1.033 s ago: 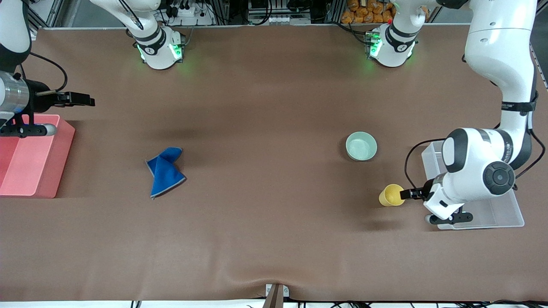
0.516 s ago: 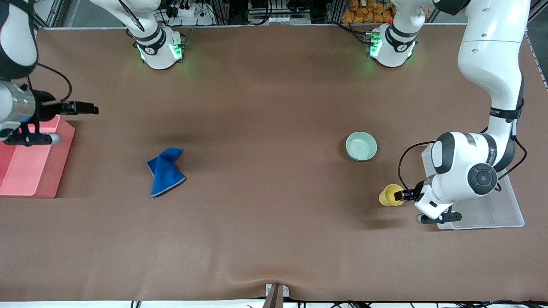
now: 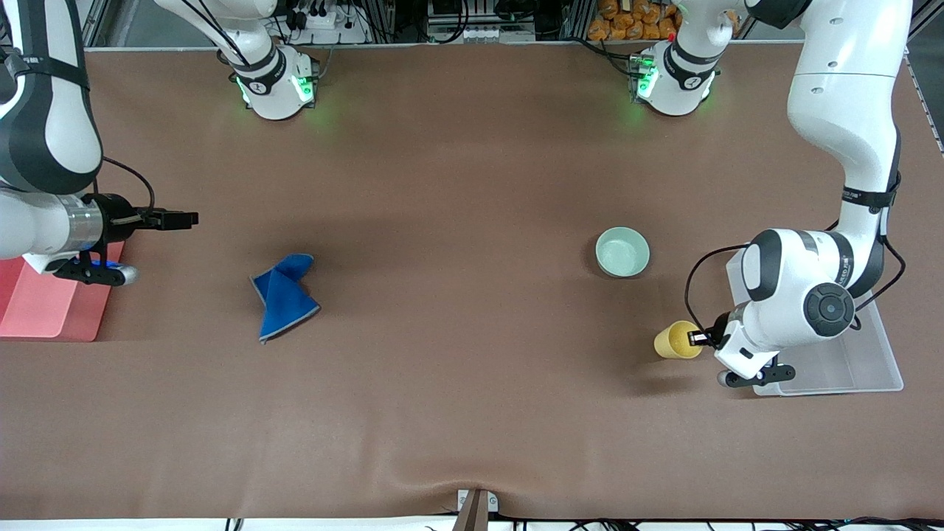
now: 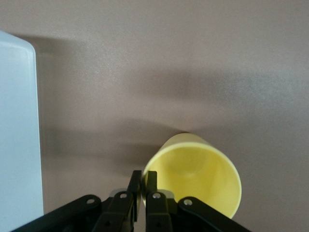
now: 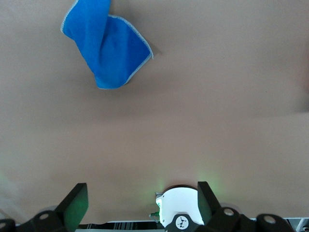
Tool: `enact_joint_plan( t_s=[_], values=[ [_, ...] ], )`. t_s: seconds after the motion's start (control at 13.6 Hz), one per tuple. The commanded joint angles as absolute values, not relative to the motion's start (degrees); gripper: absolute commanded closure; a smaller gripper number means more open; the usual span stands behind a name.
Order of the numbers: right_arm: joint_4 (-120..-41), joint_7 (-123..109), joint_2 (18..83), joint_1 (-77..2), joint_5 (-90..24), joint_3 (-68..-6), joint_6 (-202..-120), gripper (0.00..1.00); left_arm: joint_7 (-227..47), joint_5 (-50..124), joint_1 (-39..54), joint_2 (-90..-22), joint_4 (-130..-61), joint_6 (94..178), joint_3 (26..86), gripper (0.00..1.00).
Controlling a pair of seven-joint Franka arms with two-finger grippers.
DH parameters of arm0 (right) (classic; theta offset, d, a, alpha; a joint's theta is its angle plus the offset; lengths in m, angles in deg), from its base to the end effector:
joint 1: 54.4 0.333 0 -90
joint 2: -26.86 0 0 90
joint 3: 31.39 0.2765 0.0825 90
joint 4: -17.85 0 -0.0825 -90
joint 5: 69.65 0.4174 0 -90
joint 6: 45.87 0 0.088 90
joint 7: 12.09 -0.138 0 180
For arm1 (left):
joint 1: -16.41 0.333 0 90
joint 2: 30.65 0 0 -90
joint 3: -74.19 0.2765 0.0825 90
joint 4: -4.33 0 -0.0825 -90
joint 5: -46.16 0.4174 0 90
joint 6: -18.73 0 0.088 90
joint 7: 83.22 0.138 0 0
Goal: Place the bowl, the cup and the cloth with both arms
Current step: 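Lift the yellow cup into the clear tray while the right gripper reaches the cloth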
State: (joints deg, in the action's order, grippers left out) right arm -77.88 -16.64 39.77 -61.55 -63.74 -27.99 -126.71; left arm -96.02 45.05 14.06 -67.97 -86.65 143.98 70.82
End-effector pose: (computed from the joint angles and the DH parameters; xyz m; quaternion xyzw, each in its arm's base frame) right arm 0.5775 -0.0237 0.3669 -0.9663 0.0735 0.2401 0.0563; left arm 0.6893 -0.0678 0.1672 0.9967 0.0730 -0.0299 0.0212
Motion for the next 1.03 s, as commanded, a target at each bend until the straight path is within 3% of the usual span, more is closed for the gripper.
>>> enact_joint_plan(
  t_s=[0.0,0.44,0.74,0.96],
  values=[
    [-77.6,-18.1,39.3,-61.6,-62.9,-27.9,-126.4,0.0,-99.2,44.1,13.7,-67.2,-86.5,144.4,71.0,1.0],
    [-77.6,-18.1,39.3,-61.5,-62.9,-27.9,-126.4,0.0,-98.8,44.1,15.1,-61.8,-84.6,138.1,71.3,1.0],
    [-77.4,-18.2,39.3,-61.3,-62.8,-27.9,-126.5,0.0,-94.9,44.8,19.2,-59.6,-78.2,127.6,71.6,1.0],
    [-77.5,-18.4,39.4,-59.8,-62.7,-27.9,-129.2,0.0,-89.9,44.8,21.0,-59.7,-75.9,126.7,74.1,1.0]
  ],
)
